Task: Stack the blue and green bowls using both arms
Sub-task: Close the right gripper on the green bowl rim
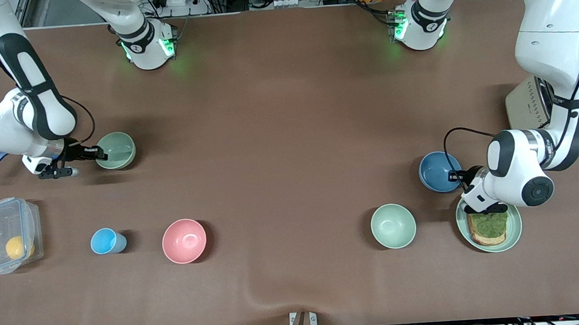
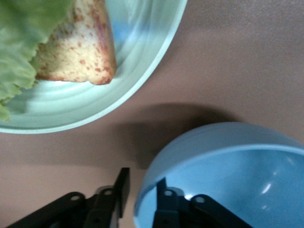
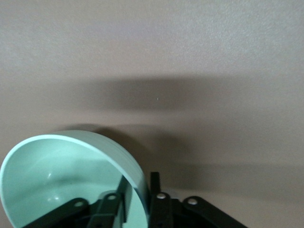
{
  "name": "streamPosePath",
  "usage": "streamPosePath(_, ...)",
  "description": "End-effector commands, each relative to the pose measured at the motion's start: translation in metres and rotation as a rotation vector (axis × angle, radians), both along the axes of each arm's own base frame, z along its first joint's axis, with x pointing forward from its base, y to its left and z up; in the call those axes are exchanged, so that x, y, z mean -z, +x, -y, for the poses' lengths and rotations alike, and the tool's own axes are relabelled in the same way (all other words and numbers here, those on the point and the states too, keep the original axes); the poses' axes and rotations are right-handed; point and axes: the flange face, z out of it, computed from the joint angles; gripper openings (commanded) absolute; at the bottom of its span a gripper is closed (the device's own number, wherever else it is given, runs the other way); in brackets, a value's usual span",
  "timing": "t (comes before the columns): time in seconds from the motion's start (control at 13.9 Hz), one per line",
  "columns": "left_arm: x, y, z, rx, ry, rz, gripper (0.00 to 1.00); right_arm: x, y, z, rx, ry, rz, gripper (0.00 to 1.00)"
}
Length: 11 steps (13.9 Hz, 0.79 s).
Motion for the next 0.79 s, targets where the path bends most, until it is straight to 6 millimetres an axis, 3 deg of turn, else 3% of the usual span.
streamPosePath(0.0,-0.010,-0.002,0.002,0.012,0.020,0.014,0.00,-0.032,0.010,0.002,0.006,0.054,-0.010,0.00)
streamPosePath(0.22,-0.021,-0.001,0.001,0.005,0.023,0.026,0.00,-0.070,0.031,0.002,0.006,0.103,-0.047,0.00)
streamPosePath(0.36,-0.037,-0.002,0.001,0.001,0.025,0.047,0.00,-0.089,0.039,-0.012,0.075,0.108,-0.092,0.00)
streamPosePath(0.57,-0.054,-0.014,0.003,-0.014,0.024,0.081,0.00,-0.123,0.047,-0.061,0.120,0.083,-0.107,0.00)
streamPosePath(0.72,-0.059,-0.028,0.007,-0.016,0.021,0.116,0.00,-0.144,0.052,-0.108,0.153,0.056,-0.115,0.00)
